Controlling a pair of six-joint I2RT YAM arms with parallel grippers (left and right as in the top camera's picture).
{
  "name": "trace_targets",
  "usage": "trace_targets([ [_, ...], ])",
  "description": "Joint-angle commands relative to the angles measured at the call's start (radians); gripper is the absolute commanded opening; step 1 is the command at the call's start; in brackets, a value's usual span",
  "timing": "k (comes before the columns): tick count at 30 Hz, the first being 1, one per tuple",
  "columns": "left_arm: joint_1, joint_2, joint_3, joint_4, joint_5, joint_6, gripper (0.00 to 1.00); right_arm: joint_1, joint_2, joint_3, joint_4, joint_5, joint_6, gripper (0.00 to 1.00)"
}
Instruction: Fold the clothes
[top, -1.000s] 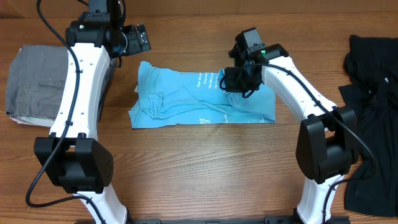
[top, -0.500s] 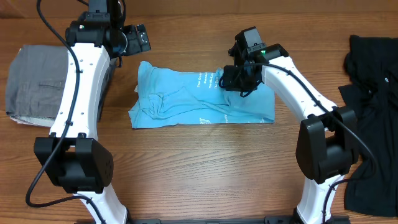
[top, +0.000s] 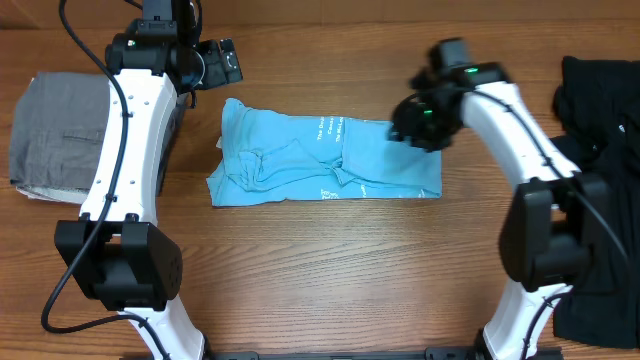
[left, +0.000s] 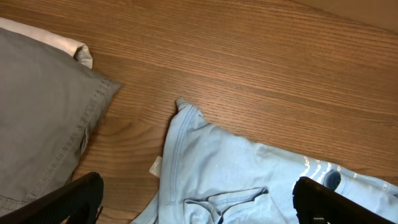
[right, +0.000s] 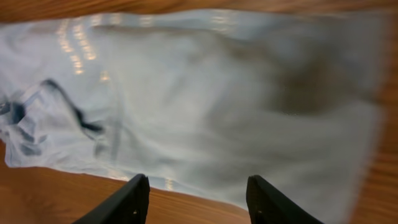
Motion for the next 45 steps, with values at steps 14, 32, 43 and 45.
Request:
trace_targets([
  [14, -0.002, 0.011, 0.003, 0.001, -0.006, -0.009, 1.0, -0.171, 0.002, -0.197, 0.165, 0.018, -0.071, 0.52],
  [32, -0.002, 0.011, 0.003, 0.001, -0.006, -0.009, 1.0, -0.206, 0.0, -0.289, 0.307, 0.019, -0.068, 0.04],
  [43, -0.002, 0.011, 0.003, 0.001, -0.006, -0.009, 1.0, -0.483, -0.003, -0.009, 0.044, 0.032, -0.071, 0.04],
  [45, -0.002, 0.011, 0.003, 0.001, -0.006, -0.009, 1.0, -0.519, -0.003, 0.042, 0.01, 0.024, -0.071, 0.04],
])
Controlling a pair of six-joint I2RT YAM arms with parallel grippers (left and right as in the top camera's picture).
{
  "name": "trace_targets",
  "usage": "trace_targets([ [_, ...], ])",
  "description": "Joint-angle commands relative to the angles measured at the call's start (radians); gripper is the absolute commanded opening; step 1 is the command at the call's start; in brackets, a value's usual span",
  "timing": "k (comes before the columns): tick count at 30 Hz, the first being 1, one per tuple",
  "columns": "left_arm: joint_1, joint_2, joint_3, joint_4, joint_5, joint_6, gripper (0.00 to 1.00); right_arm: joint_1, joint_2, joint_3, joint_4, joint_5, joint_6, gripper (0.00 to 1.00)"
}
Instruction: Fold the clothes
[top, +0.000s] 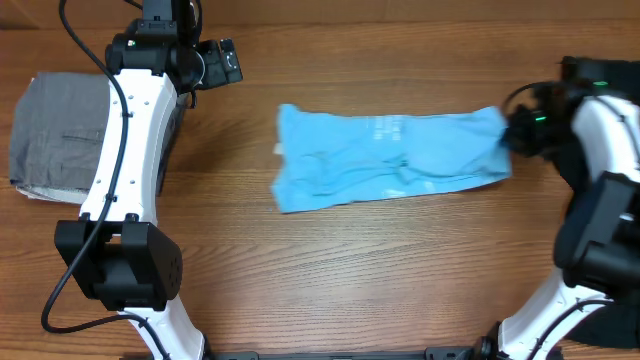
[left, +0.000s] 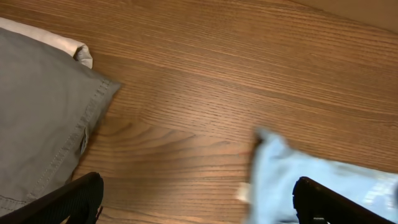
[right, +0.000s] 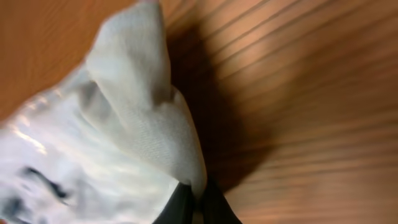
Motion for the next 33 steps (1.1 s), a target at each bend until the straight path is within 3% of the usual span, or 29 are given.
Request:
trace_targets([
  [1, -0.002, 0.011, 0.003, 0.001, -0.006, -0.009, 1.0, -0.061, -0.005, 0.109, -0.04, -0.007, -0.007, 0.04],
  [7, -0.002, 0.011, 0.003, 0.001, -0.006, -0.009, 1.0, -0.051, -0.008, 0.284, -0.17, -0.034, -0.008, 0.04],
  [15, -0.002, 0.011, 0.003, 0.001, -0.006, -0.009, 1.0, 0.138, -0.03, 0.472, -0.297, -0.067, -0.007, 0.04],
  [33, -0.002, 0.011, 0.003, 0.001, -0.006, -0.009, 1.0, 0.619, 0.089, 0.47, -0.344, 0.119, -0.008, 0.05],
])
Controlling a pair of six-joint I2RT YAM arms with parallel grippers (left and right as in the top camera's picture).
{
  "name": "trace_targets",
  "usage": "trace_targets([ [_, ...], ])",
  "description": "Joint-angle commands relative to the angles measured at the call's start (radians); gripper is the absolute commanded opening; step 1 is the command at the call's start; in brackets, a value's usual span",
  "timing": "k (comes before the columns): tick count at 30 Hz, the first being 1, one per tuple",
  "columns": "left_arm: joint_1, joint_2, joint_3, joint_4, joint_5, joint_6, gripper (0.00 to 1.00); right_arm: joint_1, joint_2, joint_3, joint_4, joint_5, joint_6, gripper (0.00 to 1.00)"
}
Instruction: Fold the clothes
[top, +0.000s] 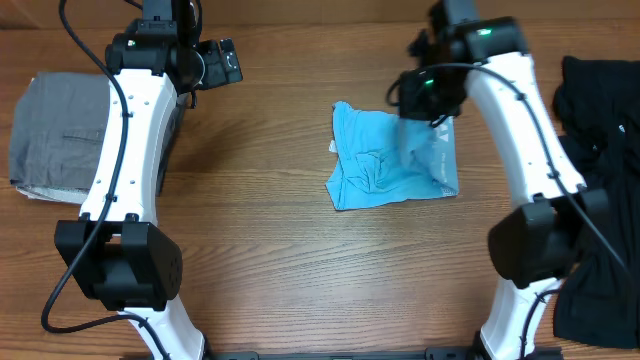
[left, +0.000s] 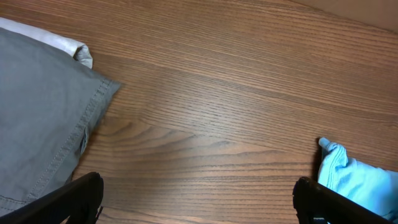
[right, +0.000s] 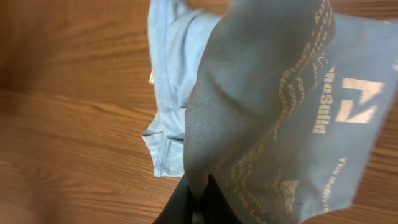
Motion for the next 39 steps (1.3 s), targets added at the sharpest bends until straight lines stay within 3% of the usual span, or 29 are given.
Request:
trace_targets([
  [1, -0.002, 0.011, 0.003, 0.001, -0.006, -0.009, 1.0, 0.061, 0.059, 0.023, 0.011, 0.037, -0.007, 0.05],
  [3, -0.002, 0.011, 0.003, 0.001, -0.006, -0.009, 1.0, 0.086, 0.078, 0.023, 0.014, 0.037, -0.006, 0.1],
  [7, -0.002, 0.011, 0.003, 0.001, -0.006, -0.009, 1.0, 0.121, 0.105, 0.024, 0.049, -0.001, -0.007, 0.54],
  [10, -0.002, 0.011, 0.003, 0.001, -0.006, -0.009, 1.0, 0.123, 0.098, 0.038, 0.053, -0.037, -0.117, 0.57],
  [16, -0.002, 0.011, 0.003, 0.001, -0.006, -0.009, 1.0, 0.012, 0.063, 0.08, -0.02, -0.087, -0.1, 0.57],
  [18, -0.002, 0.011, 0.003, 0.001, -0.006, -0.009, 1.0, -0.039, 0.061, 0.08, -0.049, -0.154, -0.1, 0.53],
  [19, -0.002, 0.011, 0.003, 0.001, -0.006, -0.009, 1.0, -0.058, 0.062, 0.076, -0.057, -0.19, -0.1, 0.45],
  [22, -0.002, 0.011, 0.003, 0.001, -0.006, -0.009, 1.0, -0.102, 0.062, 0.037, -0.058, -0.299, -0.1, 0.04],
  [29, -0.002, 0.011, 0.003, 0.001, -0.006, -0.009, 1.0, -0.095, 0.062, -0.133, -0.003, -0.393, -0.101, 0.04],
  [39, -0.002, 0.011, 0.003, 0.001, -0.006, -0.009, 1.0, -0.027, 0.062, -0.534, 0.35, -0.429, -0.098, 0.04],
])
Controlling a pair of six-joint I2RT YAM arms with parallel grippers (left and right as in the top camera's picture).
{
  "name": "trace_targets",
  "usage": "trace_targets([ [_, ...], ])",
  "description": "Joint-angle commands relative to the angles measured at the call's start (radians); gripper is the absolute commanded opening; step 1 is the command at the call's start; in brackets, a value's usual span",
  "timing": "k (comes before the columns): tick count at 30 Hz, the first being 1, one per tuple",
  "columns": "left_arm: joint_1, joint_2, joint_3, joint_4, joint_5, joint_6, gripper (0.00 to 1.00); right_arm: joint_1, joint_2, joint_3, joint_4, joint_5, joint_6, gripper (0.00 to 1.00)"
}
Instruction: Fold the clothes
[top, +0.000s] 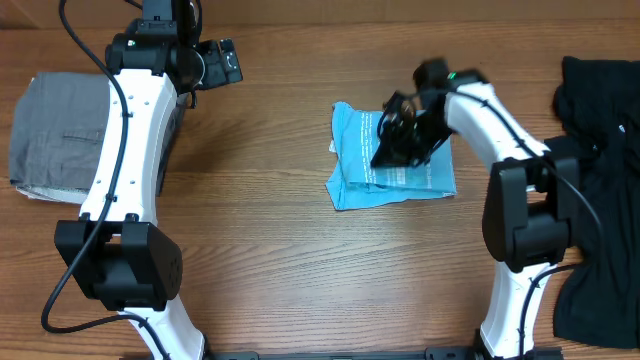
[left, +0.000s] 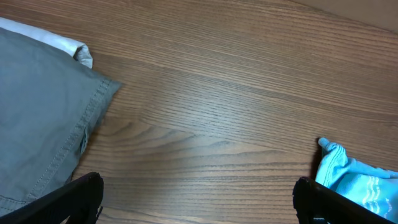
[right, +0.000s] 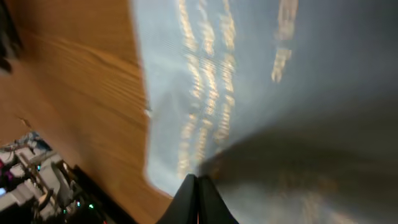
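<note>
The light blue shirt (top: 392, 160) lies folded into a small packet at the table's middle, white print on its top layer; its corner (left: 351, 177) shows in the left wrist view. My right gripper (top: 397, 140) sits low over the packet's left part. Its fingers (right: 199, 190) are pressed together on the blue cloth (right: 261, 74), shut on a layer of the shirt. My left gripper (top: 215, 62) stays at the far left, well away from the shirt. It is open (left: 199, 202) over bare wood, holding nothing.
A folded grey garment (top: 50, 125) on something white lies at the left edge; it shows as grey cloth (left: 37, 99) under the left wrist. A heap of black clothes (top: 600, 110) fills the right side. Bare wood (top: 300, 270) lies in front of the shirt.
My right gripper came down from above the shirt's far right part to its left part, still shut on cloth. The lifted layer now lies over the packet, print facing up. Left arm unchanged.
The shirt lay as a long strip mid-table, my right gripper open over its right end. Then that gripper was shut on the right end, with the shirt further right. Then the end hung lifted over a bunched shirt. Now the shirt is a compact folded packet.
</note>
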Motion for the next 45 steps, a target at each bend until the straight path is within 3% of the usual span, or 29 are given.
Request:
trace_targets([
  [1, -0.002, 0.011, 0.003, 0.001, -0.006, -0.009, 1.0, 0.012, -0.031, -0.116, 0.089, -0.026, 0.005, 0.04],
  [5, -0.002, 0.011, 0.003, 0.001, -0.006, -0.009, 1.0, 0.017, -0.031, -0.243, 0.251, -0.018, 0.058, 0.04],
  [8, -0.002, 0.011, 0.003, 0.001, -0.006, -0.009, 1.0, 0.017, -0.031, -0.268, 0.282, -0.026, 0.096, 0.04],
  [17, -0.002, 0.011, 0.003, 0.001, -0.006, -0.009, 1.0, -0.017, -0.096, -0.027, 0.178, -0.135, 0.057, 0.04],
  [29, -0.002, 0.011, 0.003, 0.001, -0.006, -0.009, 1.0, -0.01, -0.041, 0.017, 0.443, 0.064, 0.185, 0.04],
  [36, -0.002, 0.011, 0.003, 0.001, -0.006, -0.009, 1.0, 0.012, 0.042, 0.017, 0.54, 0.075, 0.185, 0.17],
  [45, -0.002, 0.011, 0.003, 0.001, -0.006, -0.009, 1.0, 0.017, 0.074, 0.032, 0.574, 0.071, 0.173, 0.22],
])
